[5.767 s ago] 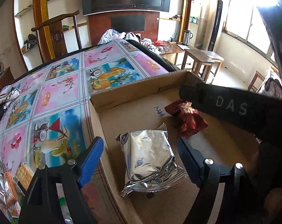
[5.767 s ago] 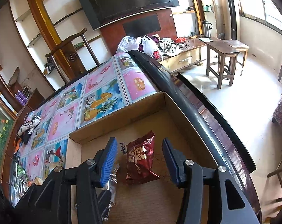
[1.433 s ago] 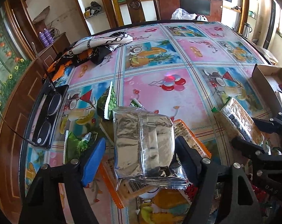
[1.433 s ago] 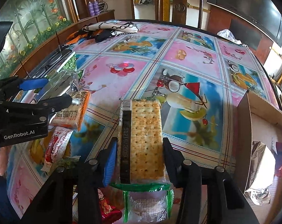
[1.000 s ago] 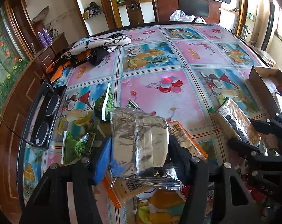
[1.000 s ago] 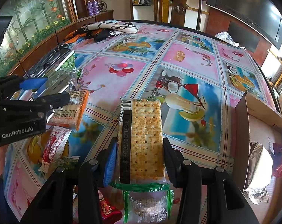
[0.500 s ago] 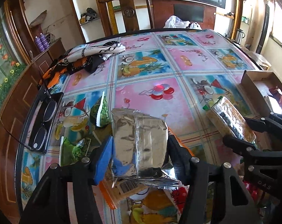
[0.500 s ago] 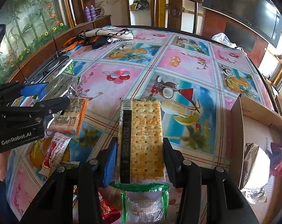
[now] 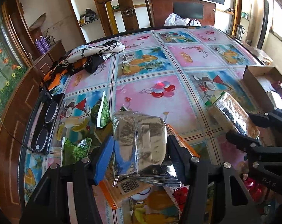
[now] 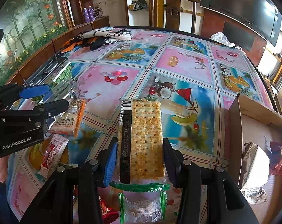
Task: Organize snacks
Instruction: 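Lift the silver foil bag with the left gripper while the right gripper holds the cracker pack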
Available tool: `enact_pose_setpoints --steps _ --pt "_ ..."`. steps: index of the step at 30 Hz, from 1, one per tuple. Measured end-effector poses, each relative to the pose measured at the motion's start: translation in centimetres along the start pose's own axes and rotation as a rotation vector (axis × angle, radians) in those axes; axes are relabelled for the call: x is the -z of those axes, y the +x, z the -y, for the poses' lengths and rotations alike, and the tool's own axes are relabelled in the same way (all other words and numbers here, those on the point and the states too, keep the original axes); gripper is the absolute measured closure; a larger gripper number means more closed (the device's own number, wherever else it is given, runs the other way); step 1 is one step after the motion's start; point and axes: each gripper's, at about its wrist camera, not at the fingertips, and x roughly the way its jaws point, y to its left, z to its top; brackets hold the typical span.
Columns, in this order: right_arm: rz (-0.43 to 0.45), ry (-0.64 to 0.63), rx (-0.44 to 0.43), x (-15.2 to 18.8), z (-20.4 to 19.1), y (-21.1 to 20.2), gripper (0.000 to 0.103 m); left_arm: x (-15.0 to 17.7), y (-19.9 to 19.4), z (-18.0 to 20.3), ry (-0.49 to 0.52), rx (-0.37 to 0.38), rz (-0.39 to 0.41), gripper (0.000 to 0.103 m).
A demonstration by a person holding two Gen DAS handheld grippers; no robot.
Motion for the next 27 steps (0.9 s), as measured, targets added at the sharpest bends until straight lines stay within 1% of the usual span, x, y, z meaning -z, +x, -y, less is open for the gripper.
enact_pose_setpoints --steps 2,4,6,10,19,27 --pt "-0.002 0.0 0.001 0.0 0.0 0.0 0.053 0.1 0.5 -0.1 -0.003 0.002 -0.018 0.042" --pt "-0.002 -0.001 0.001 0.0 0.0 0.0 0.053 0.1 0.5 -0.3 -0.013 0.009 -0.018 0.042" --pt "0.0 -0.001 0.001 0.0 0.0 0.0 0.053 0.2 0.5 -0.3 -0.017 0.016 -0.016 0.045" --pt "0.003 0.002 0.001 0.0 0.0 -0.1 0.053 0.2 0.3 0.0 -0.008 0.01 -0.006 0.045" --pt "0.016 0.013 0.003 -0.1 0.2 -0.4 0.053 -0.1 -1.0 0.4 -0.009 0.045 0.057 0.045" --pt "0.023 0.021 0.007 -0.2 0.4 -0.5 0.053 -0.1 -1.3 0.7 -0.007 0.052 0.066 0.045"
